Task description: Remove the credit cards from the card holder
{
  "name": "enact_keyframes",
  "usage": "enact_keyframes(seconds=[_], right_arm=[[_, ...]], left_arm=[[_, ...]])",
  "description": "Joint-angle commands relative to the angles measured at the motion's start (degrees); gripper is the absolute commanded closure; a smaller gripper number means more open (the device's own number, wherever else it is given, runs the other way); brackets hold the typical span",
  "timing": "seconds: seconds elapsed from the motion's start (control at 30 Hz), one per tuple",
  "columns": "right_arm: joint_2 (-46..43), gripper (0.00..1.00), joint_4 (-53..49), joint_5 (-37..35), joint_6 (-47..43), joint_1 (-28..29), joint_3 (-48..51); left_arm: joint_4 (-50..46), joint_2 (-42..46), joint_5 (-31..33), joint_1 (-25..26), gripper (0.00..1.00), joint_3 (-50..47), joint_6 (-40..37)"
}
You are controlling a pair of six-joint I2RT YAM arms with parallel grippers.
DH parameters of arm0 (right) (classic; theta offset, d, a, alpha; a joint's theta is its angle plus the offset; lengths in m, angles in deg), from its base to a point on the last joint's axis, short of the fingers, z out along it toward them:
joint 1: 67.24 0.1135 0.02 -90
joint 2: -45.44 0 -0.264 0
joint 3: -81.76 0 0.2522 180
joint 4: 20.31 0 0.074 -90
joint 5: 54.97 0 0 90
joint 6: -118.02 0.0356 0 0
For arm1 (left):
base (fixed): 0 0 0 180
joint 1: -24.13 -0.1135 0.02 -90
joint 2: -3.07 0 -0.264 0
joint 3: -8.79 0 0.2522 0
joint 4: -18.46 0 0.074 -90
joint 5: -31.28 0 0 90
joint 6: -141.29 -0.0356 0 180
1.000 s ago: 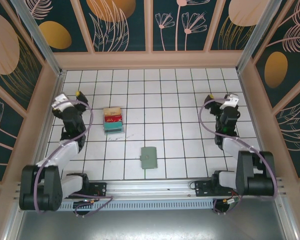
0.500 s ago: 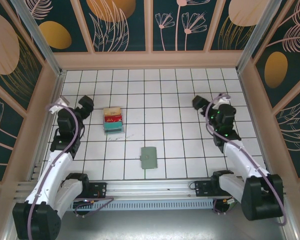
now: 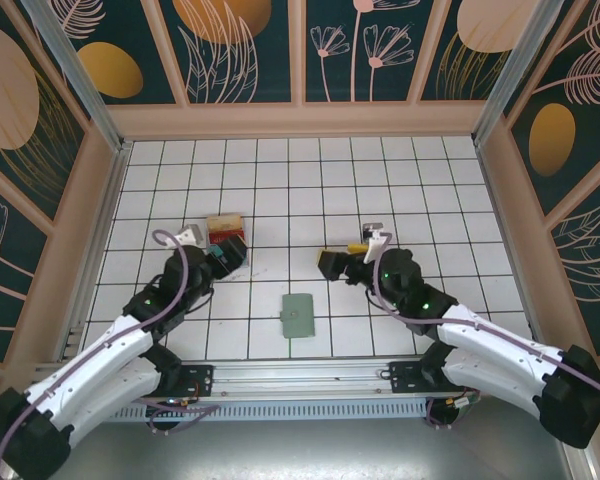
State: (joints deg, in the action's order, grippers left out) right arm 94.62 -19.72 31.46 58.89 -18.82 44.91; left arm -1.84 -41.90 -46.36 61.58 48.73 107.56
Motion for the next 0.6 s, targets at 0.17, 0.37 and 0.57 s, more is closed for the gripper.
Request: enact_keyframes(seconds=[0.17, 0.37, 0.57], right_arm=[[-2.23, 0.01, -6.99, -7.5, 2.08, 5.0, 1.85], [-8.37, 0.01, -12.04, -9.1, 3.21, 5.01, 5.86], [-17.4, 0.01, -16.72, -11.23, 4.26, 5.01, 8.11]], left_arm=[[-3.61, -6.18, 14.55, 18.37, 0.02, 2.17, 8.25], [-0.82, -11.16, 17.95, 28.31, 0.01, 1.88, 12.09], [-7.91, -25.06, 20.87, 37.65, 0.15, 11.93, 13.31]])
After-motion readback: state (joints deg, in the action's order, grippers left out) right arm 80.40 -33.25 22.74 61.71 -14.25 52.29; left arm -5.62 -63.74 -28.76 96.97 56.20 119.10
